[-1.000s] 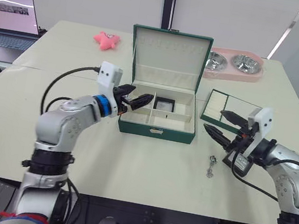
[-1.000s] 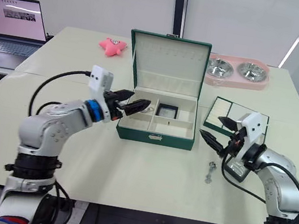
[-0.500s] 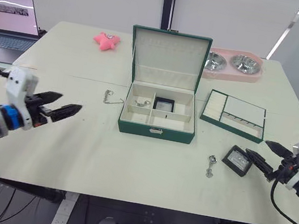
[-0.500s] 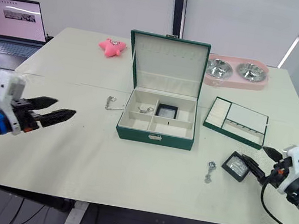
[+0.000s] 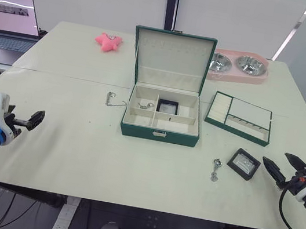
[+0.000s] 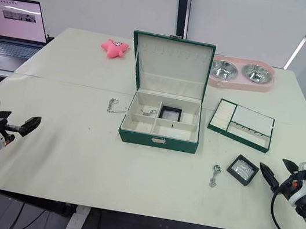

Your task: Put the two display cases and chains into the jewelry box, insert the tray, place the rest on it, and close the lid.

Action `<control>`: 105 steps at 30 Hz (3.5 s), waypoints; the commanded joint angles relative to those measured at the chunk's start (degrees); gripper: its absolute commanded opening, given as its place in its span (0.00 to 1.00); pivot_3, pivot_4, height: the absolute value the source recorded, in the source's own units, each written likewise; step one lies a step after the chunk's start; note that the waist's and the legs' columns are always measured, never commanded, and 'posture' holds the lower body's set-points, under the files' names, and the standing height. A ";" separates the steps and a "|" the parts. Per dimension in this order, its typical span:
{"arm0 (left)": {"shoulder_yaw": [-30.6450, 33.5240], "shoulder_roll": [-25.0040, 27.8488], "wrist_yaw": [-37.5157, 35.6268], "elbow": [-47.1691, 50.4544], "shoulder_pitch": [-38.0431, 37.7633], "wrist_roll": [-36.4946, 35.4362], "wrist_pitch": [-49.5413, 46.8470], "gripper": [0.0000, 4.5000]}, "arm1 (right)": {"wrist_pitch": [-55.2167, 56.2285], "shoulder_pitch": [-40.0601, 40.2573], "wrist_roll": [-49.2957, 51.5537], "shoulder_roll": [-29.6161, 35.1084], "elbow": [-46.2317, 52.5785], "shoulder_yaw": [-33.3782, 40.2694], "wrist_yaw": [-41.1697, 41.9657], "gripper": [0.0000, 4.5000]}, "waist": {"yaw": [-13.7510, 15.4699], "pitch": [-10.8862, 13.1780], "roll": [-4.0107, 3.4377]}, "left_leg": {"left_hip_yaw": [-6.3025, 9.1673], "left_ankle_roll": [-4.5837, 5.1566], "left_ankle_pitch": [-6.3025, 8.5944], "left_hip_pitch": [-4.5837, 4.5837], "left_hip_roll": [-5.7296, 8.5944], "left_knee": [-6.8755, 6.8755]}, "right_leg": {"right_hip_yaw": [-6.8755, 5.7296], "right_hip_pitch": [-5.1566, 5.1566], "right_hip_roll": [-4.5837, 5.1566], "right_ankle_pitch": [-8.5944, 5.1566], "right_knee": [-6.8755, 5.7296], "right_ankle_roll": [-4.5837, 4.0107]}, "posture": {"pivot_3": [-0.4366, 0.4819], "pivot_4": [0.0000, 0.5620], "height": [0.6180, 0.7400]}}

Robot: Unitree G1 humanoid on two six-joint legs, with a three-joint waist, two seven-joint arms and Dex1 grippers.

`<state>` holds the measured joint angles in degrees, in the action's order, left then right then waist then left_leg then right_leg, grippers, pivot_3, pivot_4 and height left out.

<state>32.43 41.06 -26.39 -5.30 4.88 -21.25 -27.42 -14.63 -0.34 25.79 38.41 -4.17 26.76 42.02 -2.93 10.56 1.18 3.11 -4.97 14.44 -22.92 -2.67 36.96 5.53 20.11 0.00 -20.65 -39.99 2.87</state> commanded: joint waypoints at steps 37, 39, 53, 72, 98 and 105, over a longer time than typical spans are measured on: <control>-6.06 -7.13 5.29 3.61 10.13 -0.97 0.53 0.99 | -5.57 -8.66 5.75 -1.51 13.46 -9.48 0.45 1.00 | -0.03 -0.01 -0.02 | 0.04 -0.02 -0.01 0.02 -0.02 0.06 | -0.03 -0.01 -0.02 0.00 -0.13 0.00 | 0.48 0.27 1.00; -7.70 -8.62 5.84 3.45 12.12 -0.88 0.35 0.99 | -8.66 -10.68 7.05 -1.58 16.97 -12.60 1.27 1.00 | 0.01 -0.02 -0.01 | 0.06 -0.02 -0.01 0.01 -0.01 0.08 | -0.05 -0.02 -0.03 0.00 -0.14 0.00 | 0.48 0.27 1.00; -18.39 -18.23 11.44 -6.28 24.45 5.36 3.44 0.99 | -12.94 -32.10 2.47 -8.23 15.14 -30.23 3.52 1.00 | 0.10 -0.03 0.01 | 0.10 -0.02 -0.01 -0.07 0.02 0.15 | -0.10 0.06 -0.01 0.01 -0.11 0.00 | 0.48 0.27 1.00; -20.97 -19.95 11.17 -33.03 36.96 10.49 10.57 0.99 | -12.21 -37.19 -0.86 -11.53 11.01 -31.09 5.07 1.00 | 0.06 -0.03 0.01 | 0.12 -0.02 -0.02 -0.08 0.04 0.17 | -0.17 0.09 0.02 0.02 -0.18 0.00 | 0.48 0.27 1.00; -20.76 -19.92 9.64 -50.05 44.27 12.54 15.00 0.80 | -13.85 -36.57 -0.49 -11.33 12.06 -30.71 4.44 1.00 | 0.02 -0.04 -0.01 | 0.14 -0.02 -0.02 -0.03 0.06 0.23 | -0.18 0.09 0.02 0.01 -0.36 0.00 | 0.48 0.27 1.00; -20.37 -19.87 9.96 -50.69 44.28 12.49 14.91 0.33 | -13.50 -36.73 -0.70 -11.18 11.64 -30.50 4.49 1.00 | 0.08 -0.04 -0.01 | 0.14 -0.02 -0.02 -0.04 0.07 0.23 | -0.19 0.09 0.03 0.01 -0.35 0.00 | 0.48 0.27 1.00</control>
<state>12.33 21.69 -15.88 -54.16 49.68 -8.83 -11.69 -28.59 -36.65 24.79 26.64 5.87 -5.58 46.22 -2.86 10.52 1.17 3.25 -4.99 14.42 -22.96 -2.60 37.19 5.34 20.20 0.03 -20.64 -40.34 2.87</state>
